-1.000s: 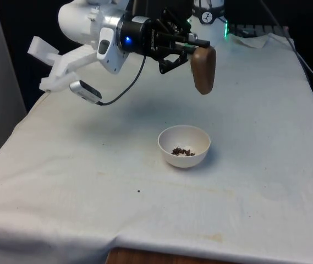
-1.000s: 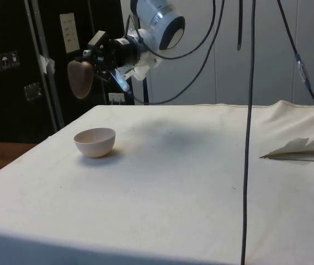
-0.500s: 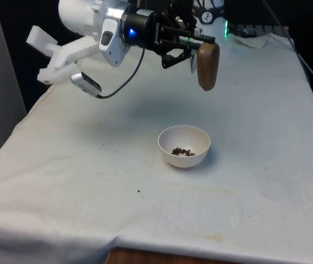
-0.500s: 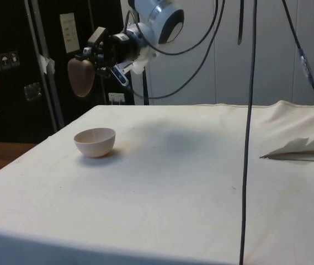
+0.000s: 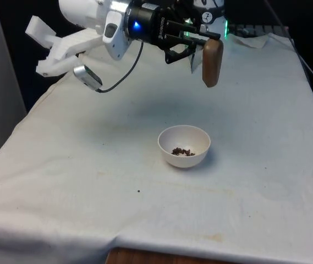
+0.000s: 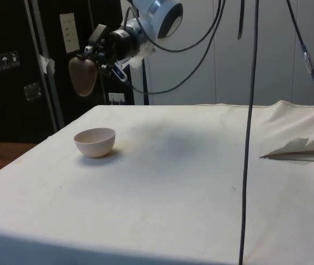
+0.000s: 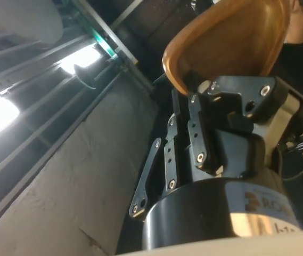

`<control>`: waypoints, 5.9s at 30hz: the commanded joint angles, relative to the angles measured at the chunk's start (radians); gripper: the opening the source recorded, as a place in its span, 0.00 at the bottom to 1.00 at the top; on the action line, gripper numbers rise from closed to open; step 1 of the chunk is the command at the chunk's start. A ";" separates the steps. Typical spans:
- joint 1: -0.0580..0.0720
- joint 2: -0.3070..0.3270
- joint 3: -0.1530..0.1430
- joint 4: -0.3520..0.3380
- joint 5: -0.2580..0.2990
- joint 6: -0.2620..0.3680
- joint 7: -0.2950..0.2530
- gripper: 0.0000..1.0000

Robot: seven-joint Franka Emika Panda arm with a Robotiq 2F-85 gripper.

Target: Pour the coffee beans from the cup into the bowl.

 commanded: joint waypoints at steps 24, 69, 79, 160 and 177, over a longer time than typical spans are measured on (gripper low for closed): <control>0.029 -0.051 0.008 -0.021 -0.132 0.060 -0.040 0.01; 0.063 -0.088 0.014 -0.054 -0.469 0.152 -0.120 0.01; 0.054 -0.080 0.020 -0.045 -0.506 0.149 -0.164 0.01; 0.066 -0.108 0.021 -0.090 -0.799 0.552 -0.063 0.01; 0.065 -0.103 0.020 -0.094 -0.863 0.641 -0.005 0.01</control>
